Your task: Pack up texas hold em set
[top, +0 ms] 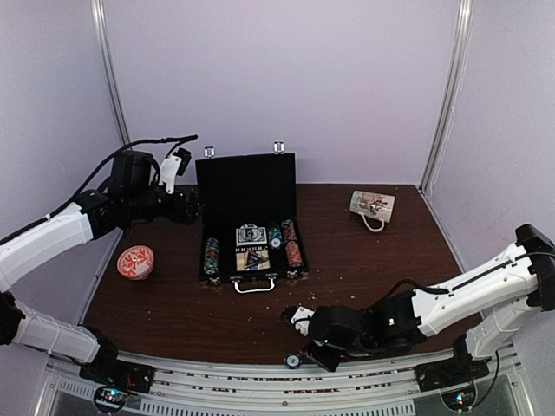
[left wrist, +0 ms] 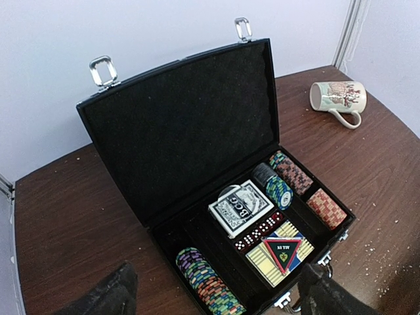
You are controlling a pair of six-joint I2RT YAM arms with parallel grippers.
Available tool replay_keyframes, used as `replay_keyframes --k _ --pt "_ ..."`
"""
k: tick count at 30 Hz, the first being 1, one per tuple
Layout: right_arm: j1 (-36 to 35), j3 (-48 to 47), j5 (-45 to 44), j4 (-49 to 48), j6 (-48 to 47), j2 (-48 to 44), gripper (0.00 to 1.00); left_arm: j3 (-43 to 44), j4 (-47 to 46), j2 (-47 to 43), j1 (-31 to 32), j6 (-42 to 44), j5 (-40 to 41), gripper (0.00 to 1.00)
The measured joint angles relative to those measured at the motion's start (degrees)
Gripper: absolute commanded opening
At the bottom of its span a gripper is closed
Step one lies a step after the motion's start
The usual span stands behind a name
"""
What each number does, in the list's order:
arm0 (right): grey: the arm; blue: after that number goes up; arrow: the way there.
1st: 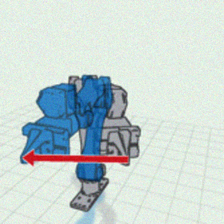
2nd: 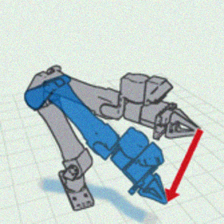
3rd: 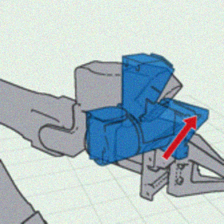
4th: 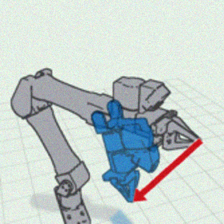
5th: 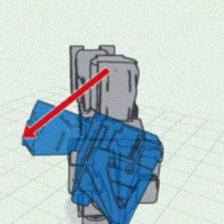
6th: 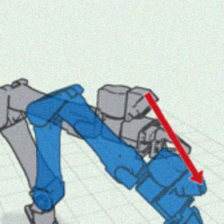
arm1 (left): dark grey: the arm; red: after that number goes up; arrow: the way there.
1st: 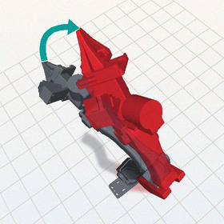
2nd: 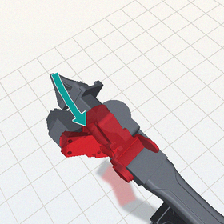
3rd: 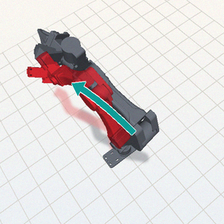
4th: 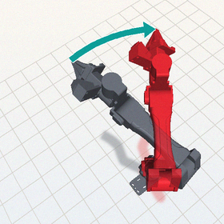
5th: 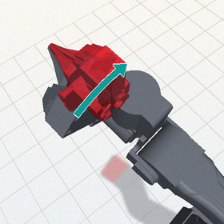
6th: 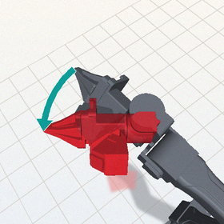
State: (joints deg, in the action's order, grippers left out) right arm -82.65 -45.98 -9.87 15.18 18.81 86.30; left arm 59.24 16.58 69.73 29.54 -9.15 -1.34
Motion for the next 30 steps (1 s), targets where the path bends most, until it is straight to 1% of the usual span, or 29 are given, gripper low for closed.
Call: replay_keyframes --k 4,10,13,23,30 --pt "-4.3 0.0 -5.7 2.0 -2.1 1.5 0.42 -0.3 0.0 0.0 0.0 0.0 0.0 0.88" --pt "-6.2 -1.8 -12.0 4.9 -5.7 7.8 0.42 -0.7 0.0 0.0 0.0 0.0 0.0 0.88" --pt "-7.3 -3.1 -13.7 5.9 -7.3 10.5 0.42 -0.7 0.0 0.0 0.0 -0.1 0.0 0.88" --pt "-9.1 -5.2 -13.4 8.2 -13.1 12.2 0.45 -0.7 0.0 0.0 0.0 -0.3 -0.3 0.88" --pt "-9.6 -6.5 -13.8 8.4 -15.9 14.7 0.41 -0.7 0.0 0.0 0.0 -0.3 -1.0 0.88"
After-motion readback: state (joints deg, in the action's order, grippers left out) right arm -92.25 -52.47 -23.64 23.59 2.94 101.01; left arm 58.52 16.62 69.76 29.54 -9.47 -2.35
